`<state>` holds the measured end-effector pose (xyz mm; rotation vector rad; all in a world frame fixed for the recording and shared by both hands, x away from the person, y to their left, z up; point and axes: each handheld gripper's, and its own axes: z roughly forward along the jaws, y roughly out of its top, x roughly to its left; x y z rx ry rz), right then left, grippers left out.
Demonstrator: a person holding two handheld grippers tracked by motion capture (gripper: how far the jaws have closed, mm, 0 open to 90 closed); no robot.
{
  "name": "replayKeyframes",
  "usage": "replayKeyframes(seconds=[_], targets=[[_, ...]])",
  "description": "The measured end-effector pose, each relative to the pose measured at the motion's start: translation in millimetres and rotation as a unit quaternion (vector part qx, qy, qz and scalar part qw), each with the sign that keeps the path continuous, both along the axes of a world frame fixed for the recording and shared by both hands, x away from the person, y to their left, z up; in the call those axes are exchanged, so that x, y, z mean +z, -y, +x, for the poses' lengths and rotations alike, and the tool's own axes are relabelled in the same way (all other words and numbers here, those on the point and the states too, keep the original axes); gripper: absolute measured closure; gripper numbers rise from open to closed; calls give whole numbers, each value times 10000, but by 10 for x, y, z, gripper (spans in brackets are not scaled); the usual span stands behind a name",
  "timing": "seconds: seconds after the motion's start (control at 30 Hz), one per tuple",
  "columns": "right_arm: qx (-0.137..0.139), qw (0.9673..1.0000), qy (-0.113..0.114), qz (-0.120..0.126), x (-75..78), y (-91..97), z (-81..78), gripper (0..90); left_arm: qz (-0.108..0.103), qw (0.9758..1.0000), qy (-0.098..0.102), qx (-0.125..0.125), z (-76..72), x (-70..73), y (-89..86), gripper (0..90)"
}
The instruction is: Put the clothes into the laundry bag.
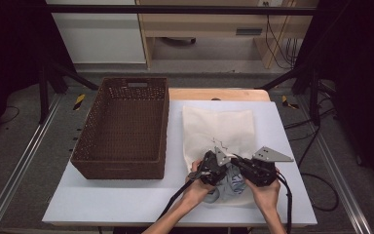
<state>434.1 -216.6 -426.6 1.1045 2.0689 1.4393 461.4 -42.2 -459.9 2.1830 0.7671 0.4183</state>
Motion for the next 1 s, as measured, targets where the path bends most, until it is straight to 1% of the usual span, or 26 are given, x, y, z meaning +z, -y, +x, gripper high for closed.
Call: replayKeyframes(seconds=[0.03, 0.07, 0.1, 0.2, 0.23, 0.27, 0.3, 0.33, 0.37, 0.4, 0.47, 0.5, 0.57, 0.6, 0.63, 0.67, 0.73, 0.77, 0.8, 0.83, 0.9, 0.93, 0.97, 1.0], targets=[[8, 10000, -13, -44, -9, 2, 3, 871, 33, 10000, -26, -8, 10, -34, -9, 803], [15, 10000, -16, -48, -10, 1, 3, 871, 34, 10000, 1, -16, 18, -66, -19, 799], [22, 10000, -15, -54, -11, -2, 3, 871, 41, 10000, -32, -26, 23, -85, -26, 796], [0, 9999, -50, -90, -27, -29, 4, 871, 38, 10000, -26, -65, 28, -94, -37, 784], [7, 9999, -64, -115, -32, -32, 3, 871, 31, 9999, -65, -88, 27, -89, -47, 773], [4, 9999, -71, -118, -34, -34, 5, 871, -23, 9999, -105, -120, 22, -82, -60, 751], [-5, 9999, -63, -126, -35, -33, 7, 871, -101, 9995, -240, -188, 11, -53, -88, 708], [-12, 9999, -63, -127, -36, -27, 10, 870, -172, 9992, -302, -208, 0, -27, -110, 632], [-12, 9999, -58, -123, -37, -23, 12, 870, -260, 9988, -334, -264, -29, 26, -159, 554], [-31, 9999, -63, -126, -37, -16, 13, 870, -304, 9986, -309, -293, -52, 60, -192, 466], [-42, 9999, -50, -99, -36, -9, 16, 870, -383, 9978, -313, -442, -131, 155, -285, 405], [-48, 9999, -50, -96, -34, -7, 15, 870, -439, 9971, -358, -518, -187, 203, -340, 371], [-57, 9999, -57, -96, -32, -5, 13, 869, -414, 9964, -350, -653, -296, 235, -414, 334], [-55, 9999, -59, -102, -31, -4, 12, 869, -388, 9960, -389, -711, -346, 223, -432, 321], [-54, 9999, -64, -93, -32, -6, 14, 869, -298, 9958, -407, -766, -390, 196, -435, 313], [-50, 9999, -56, -96, -33, -7, 15, 869, -152, 9958, -388, -813, -427, 158, -427, 305], [-56, 9999, -55, -99, -34, -11, 14, 869, 132, 9961, -321, -816, -469, 63, -382, 295], [-47, 9999, -53, -119, -34, -13, 12, 869, 206, 9962, -332, -773, -471, 14, -354, 289], [-46, 9999, -64, -122, -34, -15, 9, 868, 241, 9964, -387, -721, -462, -33, -332, 287], [-50, 9999, -71, -114, -34, -19, 7, 868, 258, 9963, -491, -654, -446, -76, -313, 293], [-44, 9999, -92, -117, -36, -21, 7, 868, 199, 9965, -618, -531, -417, -144, -283, 329], [-21, 9999, -89, -135, -38, -19, 10, 869, 182, 9969, -587, -502, -416, -149, -281, 360], [-19, 9998, -99, -142, -38, -20, 9, 869, 186, 9977, -526, -377, -415, -148, -280, 415], [-17, 9999, -96, -142, -38, -18, 9, 868, 150, 9977, -579, -331, -400, -143, -290, 484]])
